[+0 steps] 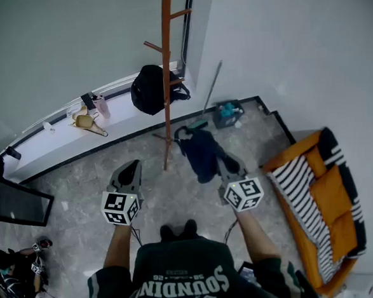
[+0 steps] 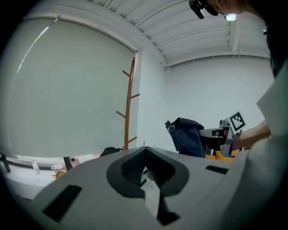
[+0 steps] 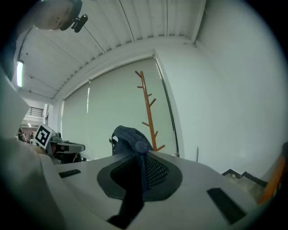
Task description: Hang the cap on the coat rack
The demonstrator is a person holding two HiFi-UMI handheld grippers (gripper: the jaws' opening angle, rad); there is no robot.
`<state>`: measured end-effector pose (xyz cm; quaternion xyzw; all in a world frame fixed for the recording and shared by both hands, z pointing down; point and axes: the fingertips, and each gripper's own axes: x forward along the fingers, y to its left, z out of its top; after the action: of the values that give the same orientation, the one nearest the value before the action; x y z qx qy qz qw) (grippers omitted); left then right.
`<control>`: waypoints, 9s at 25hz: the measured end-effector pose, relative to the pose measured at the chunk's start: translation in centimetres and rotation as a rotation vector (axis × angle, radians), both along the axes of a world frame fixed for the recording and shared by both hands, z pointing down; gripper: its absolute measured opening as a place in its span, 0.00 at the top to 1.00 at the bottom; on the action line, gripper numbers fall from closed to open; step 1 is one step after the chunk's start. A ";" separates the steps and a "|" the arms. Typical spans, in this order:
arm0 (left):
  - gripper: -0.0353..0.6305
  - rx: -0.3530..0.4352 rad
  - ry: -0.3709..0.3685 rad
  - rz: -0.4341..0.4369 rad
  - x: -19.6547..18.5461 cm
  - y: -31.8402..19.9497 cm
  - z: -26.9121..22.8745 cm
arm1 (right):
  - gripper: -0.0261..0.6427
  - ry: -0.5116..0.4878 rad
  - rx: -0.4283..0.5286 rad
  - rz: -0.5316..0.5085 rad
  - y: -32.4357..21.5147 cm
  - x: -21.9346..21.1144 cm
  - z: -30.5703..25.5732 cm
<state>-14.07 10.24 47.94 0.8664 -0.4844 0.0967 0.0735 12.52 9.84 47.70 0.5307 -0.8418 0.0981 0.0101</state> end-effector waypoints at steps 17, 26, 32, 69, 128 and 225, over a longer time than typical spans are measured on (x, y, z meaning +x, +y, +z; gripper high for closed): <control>0.95 -0.023 -0.006 0.001 1.9 0.3 1.3 | 0.94 -0.002 0.001 -0.022 0.2 -0.5 1.0; 0.95 -0.038 -0.008 -0.004 3.2 -0.6 1.9 | 0.94 -0.004 -0.013 -0.044 -0.8 0.3 2.1; 0.95 -0.034 -0.017 -0.019 4.0 -1.9 2.1 | 0.94 -0.012 -0.011 -0.067 -2.1 1.0 1.6; 0.95 -0.052 0.004 0.066 1.9 -30.2 2.9 | 0.94 0.005 -0.040 0.014 -27.9 -1.7 1.5; 0.95 -0.228 -0.018 -0.080 2.6 -35.4 8.9 | 0.94 -0.004 -0.319 -0.073 -36.8 3.2 15.2; 0.95 -0.044 0.005 0.079 8.8 -34.3 1.5 | 0.96 0.111 -0.030 -0.093 -32.9 -1.0 1.6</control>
<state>-5.27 -24.07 49.48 0.8831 -0.4475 0.1082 0.0898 11.50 -23.11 49.25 0.4954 -0.8621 0.0804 0.0694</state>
